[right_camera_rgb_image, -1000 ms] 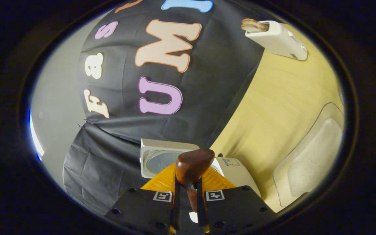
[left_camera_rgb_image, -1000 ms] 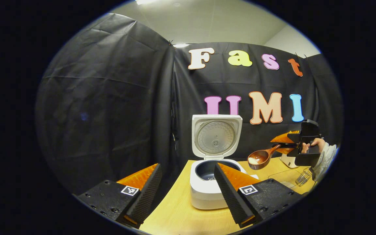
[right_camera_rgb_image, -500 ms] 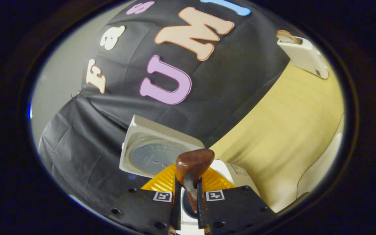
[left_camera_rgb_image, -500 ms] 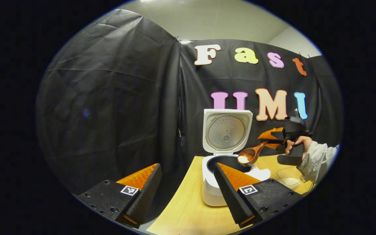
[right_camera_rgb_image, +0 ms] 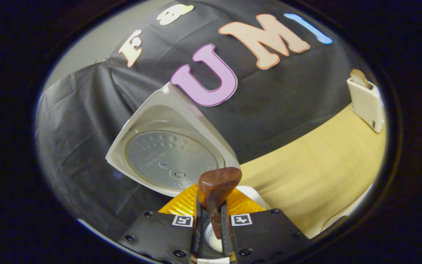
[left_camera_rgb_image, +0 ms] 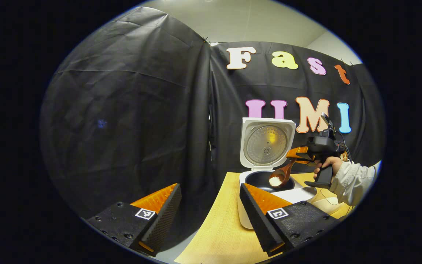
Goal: Close the left gripper, press the button to open the rice cooker; take a wooden spoon from the chopstick holder with the right hand, scoop a spoonful of rice and pour it into the rice cooker, then put the wooden spoon back into the chopstick holder.
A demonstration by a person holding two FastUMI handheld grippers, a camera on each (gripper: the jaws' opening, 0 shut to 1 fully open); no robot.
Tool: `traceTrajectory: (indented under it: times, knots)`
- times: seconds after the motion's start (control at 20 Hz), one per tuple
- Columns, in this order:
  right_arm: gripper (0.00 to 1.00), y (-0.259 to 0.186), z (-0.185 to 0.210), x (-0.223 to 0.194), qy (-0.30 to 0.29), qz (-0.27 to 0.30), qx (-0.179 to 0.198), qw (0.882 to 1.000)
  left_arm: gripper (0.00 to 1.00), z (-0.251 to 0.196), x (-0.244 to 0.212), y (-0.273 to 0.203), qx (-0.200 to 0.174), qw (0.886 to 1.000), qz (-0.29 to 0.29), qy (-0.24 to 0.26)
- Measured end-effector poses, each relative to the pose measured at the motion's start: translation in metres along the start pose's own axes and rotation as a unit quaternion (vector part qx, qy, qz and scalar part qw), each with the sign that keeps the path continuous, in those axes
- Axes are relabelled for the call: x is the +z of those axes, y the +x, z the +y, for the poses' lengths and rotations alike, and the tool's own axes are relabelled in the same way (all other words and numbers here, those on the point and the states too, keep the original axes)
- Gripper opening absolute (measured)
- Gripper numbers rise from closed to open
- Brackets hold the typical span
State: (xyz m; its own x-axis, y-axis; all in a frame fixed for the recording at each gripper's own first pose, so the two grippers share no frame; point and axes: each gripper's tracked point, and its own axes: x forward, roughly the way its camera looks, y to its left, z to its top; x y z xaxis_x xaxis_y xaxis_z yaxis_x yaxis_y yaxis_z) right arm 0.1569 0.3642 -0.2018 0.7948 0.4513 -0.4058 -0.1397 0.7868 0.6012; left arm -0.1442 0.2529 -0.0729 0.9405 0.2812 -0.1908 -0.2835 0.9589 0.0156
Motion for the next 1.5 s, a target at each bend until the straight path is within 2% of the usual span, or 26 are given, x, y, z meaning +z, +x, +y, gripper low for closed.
traceTrajectory:
  times: [0.1,0.15,0.2,0.25,0.3,0.35,0.4,0.6,0.9,0.95,1.1,1.25,1.4,1.5]
  knots:
    - [0.21,0.000,0.007,-0.002,-0.051,-0.006,0.002,0.999,0.94,-0.001,-0.001,0.003,-0.005,1.000,0.001,-0.001]
    - [0.25,-0.001,0.012,-0.003,-0.076,-0.010,0.004,0.997,0.94,-0.002,-0.001,0.005,-0.007,1.000,0.000,-0.002]
    - [0.25,-0.001,0.016,-0.004,-0.103,-0.013,0.006,0.995,0.94,-0.003,-0.002,0.006,-0.009,1.000,-0.001,-0.004]
    - [0.23,-0.002,0.020,-0.006,-0.128,-0.016,0.009,0.992,0.94,-0.005,-0.001,0.008,-0.012,1.000,-0.001,-0.005]
    - [0.25,-0.004,0.024,-0.006,-0.154,-0.020,0.012,0.988,0.94,-0.005,-0.002,0.010,-0.013,1.000,-0.001,-0.007]
    - [0.21,-0.006,0.026,-0.007,-0.180,-0.024,0.014,0.983,0.94,-0.006,-0.002,0.011,-0.014,1.000,-0.001,-0.008]
    - [0.23,-0.008,0.030,-0.007,-0.205,-0.026,0.018,0.978,0.94,-0.007,-0.003,0.011,-0.015,1.000,-0.001,-0.010]
    - [0.23,-0.014,0.043,-0.009,-0.289,-0.042,0.034,0.956,0.94,-0.013,-0.003,0.015,-0.019,1.000,-0.002,-0.012]
    - [0.23,-0.036,0.075,-0.004,-0.410,-0.087,0.067,0.905,0.94,-0.026,0.004,0.019,-0.029,0.999,-0.010,-0.014]
    - [0.21,-0.040,0.077,-0.004,-0.413,-0.089,0.072,0.904,0.94,-0.029,0.007,0.019,-0.032,0.999,-0.011,-0.015]
    - [0.22,-0.049,0.080,0.006,-0.368,-0.080,0.090,0.922,0.94,-0.038,0.009,0.023,-0.039,0.999,-0.013,-0.016]
    - [0.22,-0.070,0.080,0.034,-0.312,-0.081,0.093,0.942,0.94,-0.052,0.018,0.025,-0.052,0.998,-0.021,-0.015]
    - [0.23,-0.101,0.066,0.064,-0.262,-0.085,0.095,0.957,0.95,-0.073,0.026,0.030,-0.071,0.997,-0.030,-0.014]
    - [0.23,-0.120,0.048,0.089,-0.240,-0.095,0.086,0.962,0.93,-0.090,0.033,0.031,-0.086,0.996,-0.036,-0.014]
